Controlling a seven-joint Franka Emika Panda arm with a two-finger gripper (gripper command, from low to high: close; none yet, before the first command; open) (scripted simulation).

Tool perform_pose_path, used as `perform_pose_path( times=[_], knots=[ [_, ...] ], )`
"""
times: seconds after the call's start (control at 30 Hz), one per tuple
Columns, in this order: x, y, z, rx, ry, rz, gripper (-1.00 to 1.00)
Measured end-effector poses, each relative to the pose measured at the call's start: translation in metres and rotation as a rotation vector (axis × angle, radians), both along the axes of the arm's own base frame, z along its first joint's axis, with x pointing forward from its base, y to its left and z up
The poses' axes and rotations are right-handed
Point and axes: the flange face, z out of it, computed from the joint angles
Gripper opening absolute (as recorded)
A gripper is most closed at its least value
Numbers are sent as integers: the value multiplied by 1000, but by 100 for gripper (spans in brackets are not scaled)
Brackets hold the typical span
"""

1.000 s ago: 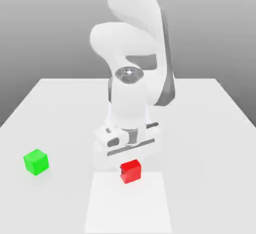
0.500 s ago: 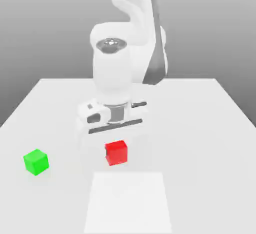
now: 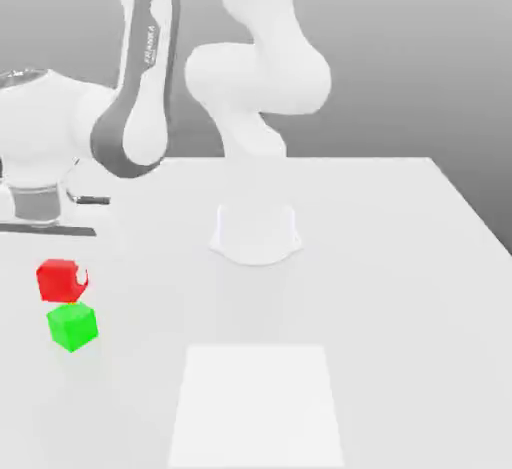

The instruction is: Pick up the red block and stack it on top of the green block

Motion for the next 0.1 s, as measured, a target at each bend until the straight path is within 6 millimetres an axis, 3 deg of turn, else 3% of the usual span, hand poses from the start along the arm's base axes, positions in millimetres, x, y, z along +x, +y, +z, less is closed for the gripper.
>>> perform_pose_path(
  times=[0.1],
  knots=[
    [0, 0, 0, 0, 0, 0, 100]
  ],
)
